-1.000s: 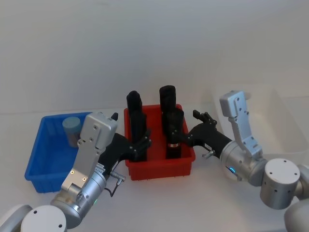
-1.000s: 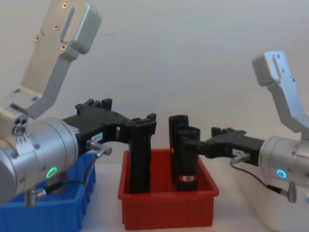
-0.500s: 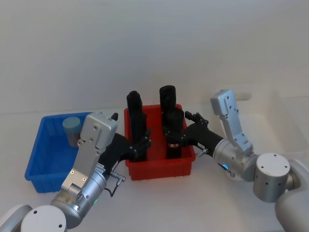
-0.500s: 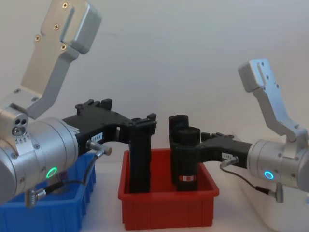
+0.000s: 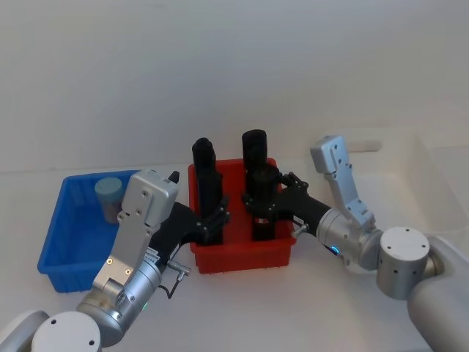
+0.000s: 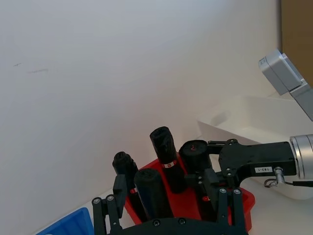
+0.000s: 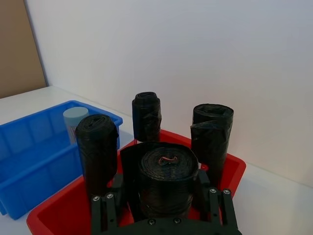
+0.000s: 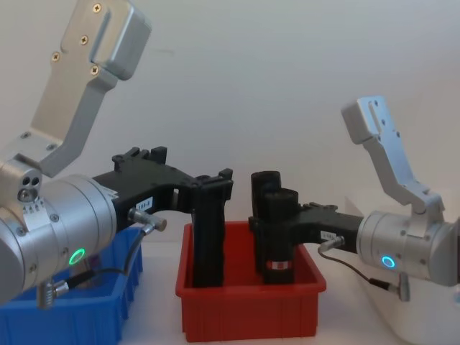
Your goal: Pick the cotton swabs from the blue box and place them into the white box.
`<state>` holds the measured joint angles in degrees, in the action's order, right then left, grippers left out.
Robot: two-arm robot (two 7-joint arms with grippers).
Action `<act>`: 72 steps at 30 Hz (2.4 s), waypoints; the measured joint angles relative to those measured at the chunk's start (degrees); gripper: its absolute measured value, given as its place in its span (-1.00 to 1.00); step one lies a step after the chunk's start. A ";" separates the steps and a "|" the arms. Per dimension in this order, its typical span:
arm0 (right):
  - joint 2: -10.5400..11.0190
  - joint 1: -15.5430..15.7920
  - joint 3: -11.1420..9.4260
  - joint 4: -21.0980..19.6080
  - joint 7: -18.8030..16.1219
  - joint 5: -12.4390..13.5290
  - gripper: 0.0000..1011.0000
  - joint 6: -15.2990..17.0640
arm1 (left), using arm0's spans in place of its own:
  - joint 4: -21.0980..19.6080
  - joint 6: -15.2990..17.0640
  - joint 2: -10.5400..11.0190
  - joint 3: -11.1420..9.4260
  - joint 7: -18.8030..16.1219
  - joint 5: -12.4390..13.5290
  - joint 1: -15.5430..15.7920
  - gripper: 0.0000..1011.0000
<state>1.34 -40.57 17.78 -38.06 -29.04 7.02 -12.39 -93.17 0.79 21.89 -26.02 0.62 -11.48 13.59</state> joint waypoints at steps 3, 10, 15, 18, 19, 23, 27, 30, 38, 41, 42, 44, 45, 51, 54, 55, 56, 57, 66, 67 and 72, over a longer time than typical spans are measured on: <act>-0.37 -1.02 0.08 1.95 -0.30 -0.02 0.74 -0.86 | 0.00 0.00 0.00 0.00 0.00 0.00 0.00 0.99; -0.86 -2.38 0.19 4.55 -0.68 -0.04 0.30 -2.29 | 0.00 0.00 0.00 0.00 0.00 0.00 0.00 0.99; -1.01 -2.80 0.21 5.26 -0.78 0.06 0.07 -2.89 | 0.00 0.00 0.00 0.00 0.00 0.00 0.00 0.99; -0.99 -2.80 0.16 5.13 -0.78 0.19 0.04 -3.01 | 0.00 0.00 0.00 0.00 0.00 0.00 0.00 0.99; -0.93 -2.70 0.11 4.71 -0.76 0.33 0.03 -3.03 | 0.00 0.00 0.00 0.00 0.00 0.00 0.00 0.99; -0.63 -1.93 -0.09 2.77 -0.50 0.71 0.00 -2.89 | 0.00 0.00 0.00 0.00 0.00 0.00 0.00 0.99; 0.02 -0.31 -0.44 -1.17 0.15 1.34 -0.01 -2.16 | 0.00 0.00 0.00 0.00 0.00 0.00 0.00 0.99; 0.40 0.67 -0.62 -3.60 0.65 1.72 -0.01 -1.60 | 0.00 0.00 0.00 0.00 0.00 0.00 0.00 0.99; 2.32 5.26 -1.49 -15.00 3.46 3.13 -0.01 0.92 | 0.00 0.00 0.00 0.00 0.00 0.00 0.00 0.99; 3.11 6.98 -1.82 -19.24 4.75 3.64 -0.01 1.97 | 0.00 0.00 0.00 0.00 0.00 0.00 0.00 0.99; 3.29 7.35 -1.91 -20.16 5.10 3.70 -0.01 2.15 | 0.00 0.00 0.00 0.00 0.00 0.00 0.00 0.99; 3.66 8.14 -2.09 -22.02 5.71 3.84 -0.01 2.61 | 0.00 0.00 0.00 0.00 0.00 0.00 0.00 0.99; 4.00 8.86 -2.27 -23.76 6.46 3.97 -0.01 3.10 | 0.00 0.00 0.00 0.00 0.00 0.00 0.00 0.99; 5.63 11.82 -3.20 -30.68 9.88 4.13 -0.01 5.07 | 0.00 0.00 0.00 0.00 0.00 0.00 0.00 0.99; 6.44 13.05 -3.72 -33.41 11.75 4.05 -0.01 5.94 | 0.00 0.00 0.00 0.00 0.00 0.00 0.00 0.99; 6.73 13.43 -3.90 -34.21 12.17 4.00 -0.01 6.14 | 0.00 0.00 0.00 0.00 0.00 0.00 0.00 0.99; 6.94 13.69 -4.03 -34.78 12.62 3.95 -0.01 6.35 | 0.00 0.00 0.00 0.00 0.00 0.00 0.00 0.99; 7.16 13.99 -4.20 -35.38 13.03 3.91 -0.01 6.55 | 0.00 0.00 0.00 0.00 0.00 0.00 0.00 0.99; 9.87 16.93 -6.48 -40.67 18.44 3.32 -0.01 8.99 | 0.00 0.00 0.00 0.00 0.00 0.00 0.00 0.99; 10.37 17.36 -6.93 -41.33 19.14 3.27 -0.01 9.35 | 0.00 0.00 0.00 0.00 0.00 0.00 0.00 0.99; 11.57 18.45 -8.06 -42.72 21.16 3.13 -0.01 10.41 | 0.00 0.00 0.00 0.00 0.00 0.00 0.00 0.99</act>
<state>12.92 -22.11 9.72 -80.78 -7.88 10.16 -1.97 -93.17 0.79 21.89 -26.03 0.62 -11.48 13.59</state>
